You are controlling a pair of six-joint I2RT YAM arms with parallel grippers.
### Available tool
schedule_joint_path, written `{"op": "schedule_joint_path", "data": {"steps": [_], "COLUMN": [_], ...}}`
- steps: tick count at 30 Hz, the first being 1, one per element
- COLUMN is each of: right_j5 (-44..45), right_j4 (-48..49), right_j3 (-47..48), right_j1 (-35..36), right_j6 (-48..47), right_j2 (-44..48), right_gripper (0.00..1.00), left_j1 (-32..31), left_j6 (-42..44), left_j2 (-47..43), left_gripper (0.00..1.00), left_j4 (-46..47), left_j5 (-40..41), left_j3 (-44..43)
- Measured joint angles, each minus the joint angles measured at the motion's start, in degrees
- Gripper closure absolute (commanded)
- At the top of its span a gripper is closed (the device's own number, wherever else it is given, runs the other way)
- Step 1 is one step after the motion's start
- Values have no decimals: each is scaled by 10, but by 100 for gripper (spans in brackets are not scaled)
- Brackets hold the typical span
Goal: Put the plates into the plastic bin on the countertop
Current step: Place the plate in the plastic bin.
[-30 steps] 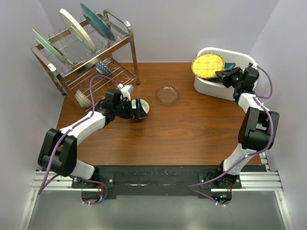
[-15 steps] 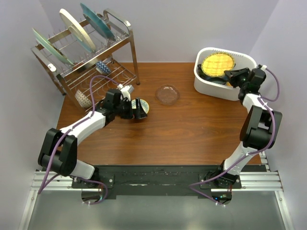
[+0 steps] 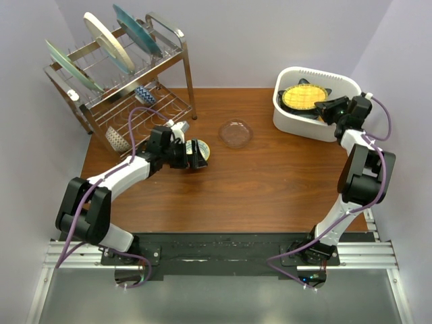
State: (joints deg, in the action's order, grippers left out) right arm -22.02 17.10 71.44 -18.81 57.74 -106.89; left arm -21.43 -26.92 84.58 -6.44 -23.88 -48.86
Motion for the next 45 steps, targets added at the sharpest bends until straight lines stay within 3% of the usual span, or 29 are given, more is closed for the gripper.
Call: {"op": "schedule_joint_path", "data": {"steps": [4,5,8,13,24,31,45], "right_j5": [-1,-1,1,20,121,139,119], "right_j4": [-15,-21,-39,-76,-174,-182,-257], "right_j3": [11,15,31,54,75,66,144], "right_j1": [0,0,0,0,1,19,217], "right_j6": [-9,-12,-26,-60,-150,-174,-243], "right_j2": [-5,-6,-6,-6,25,66,78], "right_gripper": [63,54,45,34,30,29,29], "left_j1": [0,0,0,0,0,0,0], "left_j6": [0,0,0,0,0,0,0], "left_j2": [0,0,0,0,0,0,-65], "left_gripper": [2,2,2,2,2,2,1], "left_j4": [0,0,1,4,16,21,7], "left_j5": [0,0,0,-2,-15,-17,14], "left_j3": [0,0,0,0,0,2,35]}}
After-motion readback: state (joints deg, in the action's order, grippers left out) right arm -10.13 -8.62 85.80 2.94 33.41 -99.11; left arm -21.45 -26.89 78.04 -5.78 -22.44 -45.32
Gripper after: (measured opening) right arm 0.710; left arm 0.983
